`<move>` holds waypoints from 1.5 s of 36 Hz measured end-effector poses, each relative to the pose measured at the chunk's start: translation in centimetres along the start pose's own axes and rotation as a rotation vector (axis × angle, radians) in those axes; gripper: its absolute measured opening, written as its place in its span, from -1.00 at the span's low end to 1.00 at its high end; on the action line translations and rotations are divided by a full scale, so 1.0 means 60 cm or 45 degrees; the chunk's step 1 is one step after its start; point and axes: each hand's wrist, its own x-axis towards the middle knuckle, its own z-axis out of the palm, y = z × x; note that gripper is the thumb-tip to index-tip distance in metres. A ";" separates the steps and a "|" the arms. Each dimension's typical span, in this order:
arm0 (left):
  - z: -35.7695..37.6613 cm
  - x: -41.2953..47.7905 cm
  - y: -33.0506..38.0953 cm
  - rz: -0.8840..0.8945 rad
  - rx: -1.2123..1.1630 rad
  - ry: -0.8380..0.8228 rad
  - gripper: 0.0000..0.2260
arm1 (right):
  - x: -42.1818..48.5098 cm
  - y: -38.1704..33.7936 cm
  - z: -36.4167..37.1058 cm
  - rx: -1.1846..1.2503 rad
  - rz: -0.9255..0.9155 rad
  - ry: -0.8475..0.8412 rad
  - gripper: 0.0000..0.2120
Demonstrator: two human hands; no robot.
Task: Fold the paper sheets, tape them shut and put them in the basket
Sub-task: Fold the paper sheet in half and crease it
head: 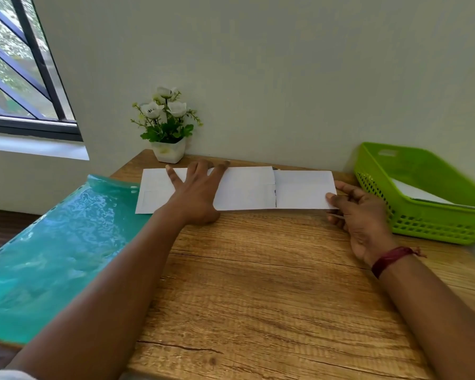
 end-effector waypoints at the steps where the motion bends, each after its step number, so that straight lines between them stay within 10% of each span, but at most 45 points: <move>1: 0.000 0.000 0.003 0.011 0.003 0.000 -0.02 | -0.001 0.001 0.001 -0.004 -0.008 -0.014 -0.69; 54: 0.010 -0.014 0.061 0.206 0.057 0.057 0.04 | -0.054 -0.004 0.051 -0.264 0.008 -0.359 -0.83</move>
